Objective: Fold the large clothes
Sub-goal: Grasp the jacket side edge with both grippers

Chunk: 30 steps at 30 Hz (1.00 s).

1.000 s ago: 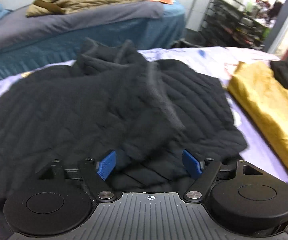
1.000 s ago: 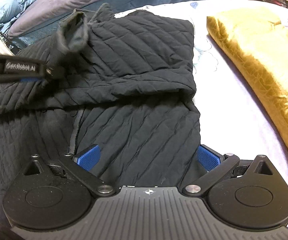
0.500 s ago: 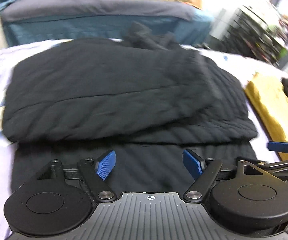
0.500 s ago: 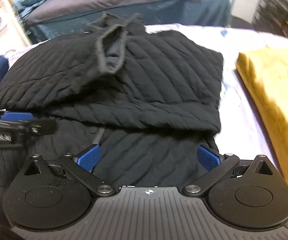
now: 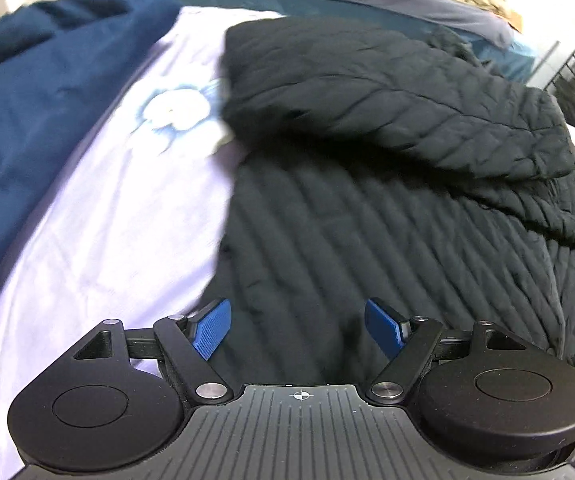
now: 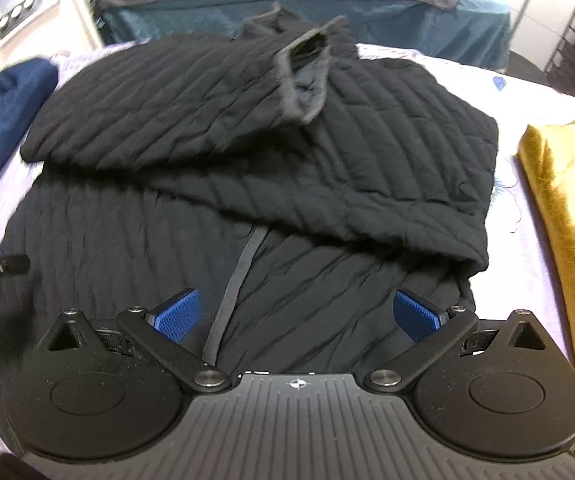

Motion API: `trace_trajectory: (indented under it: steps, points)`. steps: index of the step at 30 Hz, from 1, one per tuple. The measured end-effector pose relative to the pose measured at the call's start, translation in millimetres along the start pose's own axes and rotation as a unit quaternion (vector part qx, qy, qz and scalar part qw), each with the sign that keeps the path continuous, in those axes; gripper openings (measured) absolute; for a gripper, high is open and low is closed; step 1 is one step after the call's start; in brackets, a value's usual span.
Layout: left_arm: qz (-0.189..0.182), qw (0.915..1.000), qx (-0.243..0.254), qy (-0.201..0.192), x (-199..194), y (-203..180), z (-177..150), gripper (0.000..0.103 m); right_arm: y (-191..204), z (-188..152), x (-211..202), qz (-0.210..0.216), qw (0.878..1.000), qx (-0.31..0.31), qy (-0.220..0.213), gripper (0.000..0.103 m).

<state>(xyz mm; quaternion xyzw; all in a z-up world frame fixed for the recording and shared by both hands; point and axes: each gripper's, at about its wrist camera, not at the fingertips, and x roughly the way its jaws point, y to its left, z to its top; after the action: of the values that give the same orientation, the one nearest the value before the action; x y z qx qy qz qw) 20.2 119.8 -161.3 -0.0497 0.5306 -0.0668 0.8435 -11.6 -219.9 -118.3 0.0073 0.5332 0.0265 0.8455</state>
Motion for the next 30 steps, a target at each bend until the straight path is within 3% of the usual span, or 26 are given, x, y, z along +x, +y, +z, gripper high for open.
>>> trace_trajectory:
  steps: [10,19,25,30]
  points:
    - [-0.033,0.9994,0.005,-0.004,-14.3,16.0,-12.3,0.103,8.5,-43.2,-6.4,-0.001,0.999,-0.022,0.041,0.102]
    - [-0.039,0.9986,0.027,0.025,-20.2,38.0,-30.8,0.103,-11.7,-114.8,-23.4,-0.019,0.995,0.001,0.094,0.102]
    - [0.003,0.9999,-0.015,0.004,-58.4,84.3,-48.7,0.103,-39.7,-159.3,-42.5,-0.026,0.992,0.002,0.120,0.102]
    - [0.043,0.9934,-0.103,-0.024,-97.2,125.5,-62.8,0.103,-66.6,-167.7,-71.6,-0.027,0.997,-0.003,0.067,0.102]
